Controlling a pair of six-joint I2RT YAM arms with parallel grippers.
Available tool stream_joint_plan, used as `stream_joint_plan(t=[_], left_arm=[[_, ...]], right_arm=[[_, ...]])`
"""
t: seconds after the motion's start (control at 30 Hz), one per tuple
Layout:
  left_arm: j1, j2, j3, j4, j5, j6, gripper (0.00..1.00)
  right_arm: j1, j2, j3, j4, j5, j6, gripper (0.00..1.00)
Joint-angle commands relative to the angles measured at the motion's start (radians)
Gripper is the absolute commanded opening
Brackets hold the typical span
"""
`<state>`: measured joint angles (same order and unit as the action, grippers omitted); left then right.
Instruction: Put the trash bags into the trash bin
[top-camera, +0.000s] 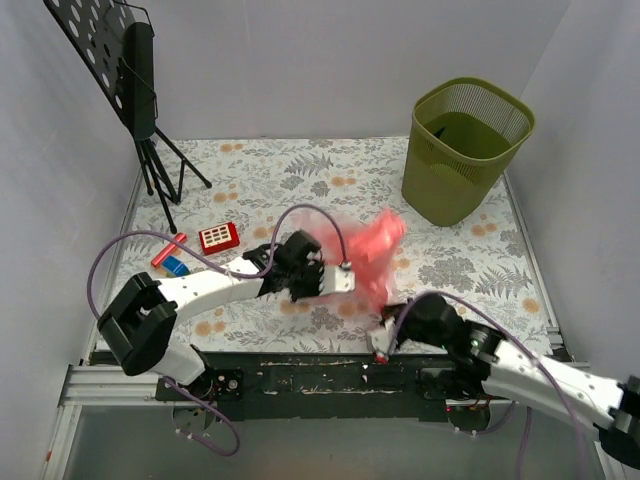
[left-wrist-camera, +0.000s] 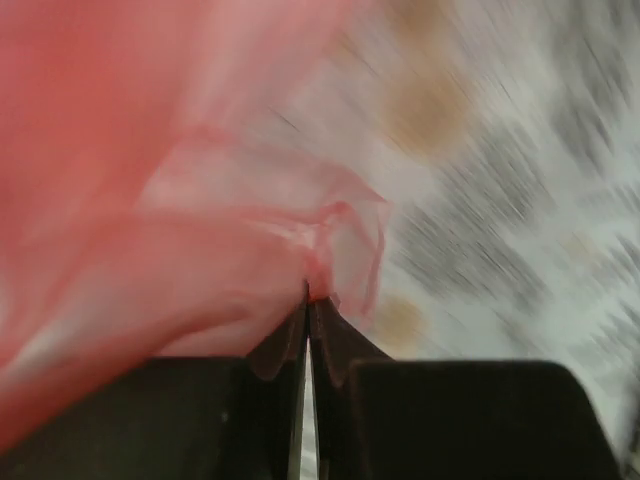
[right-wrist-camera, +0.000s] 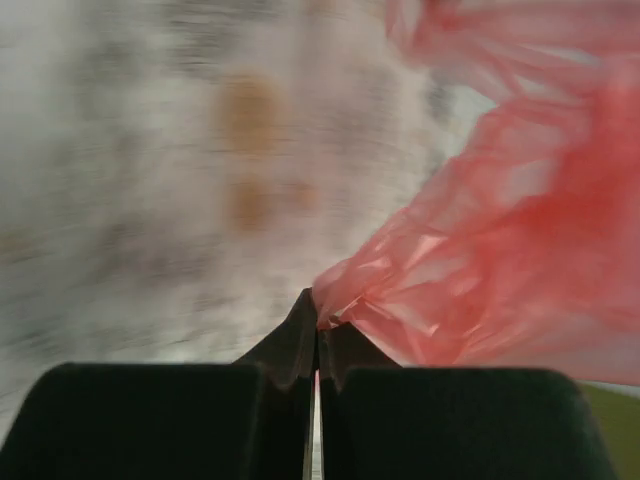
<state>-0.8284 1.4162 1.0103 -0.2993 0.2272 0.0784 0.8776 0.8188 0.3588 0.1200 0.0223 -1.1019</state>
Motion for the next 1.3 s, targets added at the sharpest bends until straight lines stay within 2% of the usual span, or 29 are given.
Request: stream_joint_plan(t=[0.0, 0.13, 0.2, 0.27, 0.33, 0.43, 0.5, 0.57, 0.63, 0.73, 0.83, 0.93, 1.0, 1.03, 1.07, 1.13, 1.17, 1.2, 1.23, 1.27], left_arm=[[0.008, -0.177, -0.078, -0.236, 0.058, -0.014, 0.0], [0.035, -0.311, -0.122, -0.198, 0.09, -0.037, 0.0], [0.037, -0.368, -0.147, -0.178, 0.097, -0.064, 0.0], [0.038, -0.414, -0.173, -0.12, 0.046, -0.139, 0.0], [0.038, -0.45, -0.183, -0.036, -0.046, -0.291, 0.0], [0.049, -0.45, -0.144, 0.02, -0.132, -0.423, 0.0], [0.072, -0.425, -0.078, 0.032, -0.149, -0.488, 0.0], [0.109, -0.375, -0.009, 0.066, -0.163, -0.497, 0.0], [0.165, -0.291, 0.087, 0.146, -0.25, -0.471, 0.0], [0.268, -0.076, 0.346, 0.213, -0.401, -0.425, 0.0], [0.324, 0.119, 0.635, 0.354, -0.477, -0.323, 0.0], [0.319, 0.284, 0.924, 0.518, -0.488, -0.195, 0.0], [0.292, 0.396, 1.148, 0.587, -0.479, -0.154, 0.0], [0.273, 0.439, 1.25, 0.633, -0.473, -0.131, 0.0], [0.25, 0.454, 1.281, 0.693, -0.47, -0.099, 0.0], [0.2, 0.388, 1.149, 0.896, -0.479, -0.027, 0.0], [0.171, 0.3, 0.967, 0.986, -0.464, -0.019, 0.0], [0.152, 0.194, 0.722, 1.015, -0.383, -0.017, 0.0], [0.146, 0.04, 0.491, 0.884, -0.195, -0.061, 0.0], [0.159, -0.087, 0.277, 0.565, 0.138, 0.042, 0.0]], right_arm=[[0.193, -0.535, -0.031, -0.351, -0.04, 0.083, 0.01], [0.193, -0.523, 0.119, -0.525, 0.017, 0.137, 0.01], [0.193, -0.468, 0.187, -0.53, 0.069, 0.23, 0.01], [0.193, -0.408, 0.236, -0.52, 0.128, 0.33, 0.01], [0.193, -0.356, 0.275, -0.488, 0.175, 0.396, 0.01], [0.182, -0.284, 0.324, -0.381, 0.238, 0.431, 0.01], [0.176, -0.216, 0.36, -0.278, 0.274, 0.4, 0.01], [0.161, -0.129, 0.397, -0.196, 0.284, 0.299, 0.01], [0.08, -0.029, 0.434, -0.053, 0.245, 0.197, 0.01], [-0.225, 0.185, 0.584, 0.064, 0.052, 0.178, 0.01], [-0.377, 0.504, 0.859, 0.225, 0.157, 0.07, 0.01], [-0.419, 0.82, 1.316, 0.279, 0.255, 0.039, 0.01], [-0.385, 0.932, 1.57, 0.373, 0.303, 0.022, 0.01], [-0.367, 0.954, 1.638, 0.436, 0.295, -0.008, 0.01], [-0.344, 0.957, 1.649, 0.546, 0.283, -0.045, 0.01], [-0.298, 0.9, 1.529, 0.836, 0.254, -0.119, 0.01], [-0.272, 0.838, 1.397, 0.965, 0.239, -0.16, 0.01], [-0.243, 0.77, 1.218, 1.024, 0.243, -0.206, 0.01], [-0.203, 0.649, 1.001, 1.021, 0.295, -0.207, 0.01], [-0.171, 0.467, 0.7, 0.639, 0.269, -0.141, 0.01]])
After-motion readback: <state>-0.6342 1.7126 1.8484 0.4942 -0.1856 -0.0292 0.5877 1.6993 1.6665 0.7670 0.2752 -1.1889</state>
